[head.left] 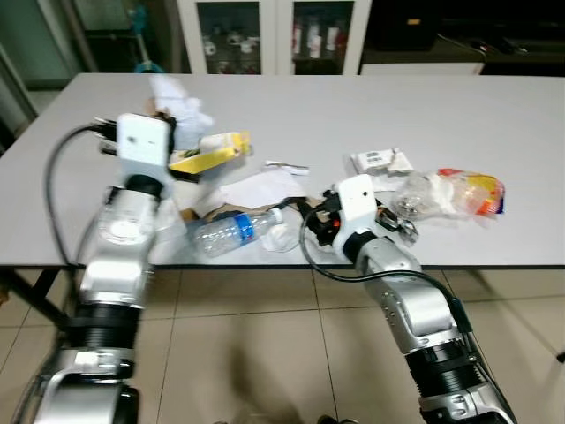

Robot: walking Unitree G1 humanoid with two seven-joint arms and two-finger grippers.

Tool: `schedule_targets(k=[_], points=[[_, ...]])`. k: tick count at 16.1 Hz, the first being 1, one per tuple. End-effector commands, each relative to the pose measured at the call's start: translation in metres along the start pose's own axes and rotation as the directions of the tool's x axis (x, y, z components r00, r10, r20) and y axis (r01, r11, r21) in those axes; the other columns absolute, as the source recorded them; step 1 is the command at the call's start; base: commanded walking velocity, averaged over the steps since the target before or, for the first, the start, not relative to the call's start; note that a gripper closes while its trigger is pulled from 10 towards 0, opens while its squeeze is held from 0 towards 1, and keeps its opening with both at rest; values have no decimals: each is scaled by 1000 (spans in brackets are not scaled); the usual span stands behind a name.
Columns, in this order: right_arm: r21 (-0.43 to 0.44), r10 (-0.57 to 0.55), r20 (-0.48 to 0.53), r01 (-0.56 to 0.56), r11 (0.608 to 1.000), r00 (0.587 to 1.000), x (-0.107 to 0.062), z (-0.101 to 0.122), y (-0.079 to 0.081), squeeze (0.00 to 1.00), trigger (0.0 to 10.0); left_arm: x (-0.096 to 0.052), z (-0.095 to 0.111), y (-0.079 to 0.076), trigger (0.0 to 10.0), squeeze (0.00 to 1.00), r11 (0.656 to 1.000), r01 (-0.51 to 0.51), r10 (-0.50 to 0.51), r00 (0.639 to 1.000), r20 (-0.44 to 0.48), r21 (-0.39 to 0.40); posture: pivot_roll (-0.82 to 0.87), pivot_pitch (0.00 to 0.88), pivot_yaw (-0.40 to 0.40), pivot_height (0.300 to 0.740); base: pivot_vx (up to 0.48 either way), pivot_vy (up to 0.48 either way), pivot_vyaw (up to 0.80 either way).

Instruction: Picking trash to rubbish bin

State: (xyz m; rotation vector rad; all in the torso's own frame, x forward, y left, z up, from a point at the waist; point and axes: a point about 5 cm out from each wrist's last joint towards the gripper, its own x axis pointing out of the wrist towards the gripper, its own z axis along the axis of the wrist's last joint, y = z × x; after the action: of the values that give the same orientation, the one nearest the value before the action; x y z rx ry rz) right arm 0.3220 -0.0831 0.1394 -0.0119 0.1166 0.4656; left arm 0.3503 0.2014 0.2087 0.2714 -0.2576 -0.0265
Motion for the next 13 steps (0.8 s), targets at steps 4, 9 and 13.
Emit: schedule_targets(k=[4,9,13], points=[[-51,94,-45,-96,994,995,1,-6,11,0,10000,-5,-15,28,10000,0,997,-32,39,994,-98,74,34,27,-12,740,0,0,0],[-58,336,-10,-336,940,942,3,4,42,1000,10000,-8,-15,46,10000,0,990,-90,102,989,-107,107,45,34,-19,740,0,0,0],[-166,405,-89,-414,895,910,8,-4,52,1000,10000,-6,-17,37,10000,0,993,-73,83,991,-109,89,39,37,-14,740,0,0,0]])
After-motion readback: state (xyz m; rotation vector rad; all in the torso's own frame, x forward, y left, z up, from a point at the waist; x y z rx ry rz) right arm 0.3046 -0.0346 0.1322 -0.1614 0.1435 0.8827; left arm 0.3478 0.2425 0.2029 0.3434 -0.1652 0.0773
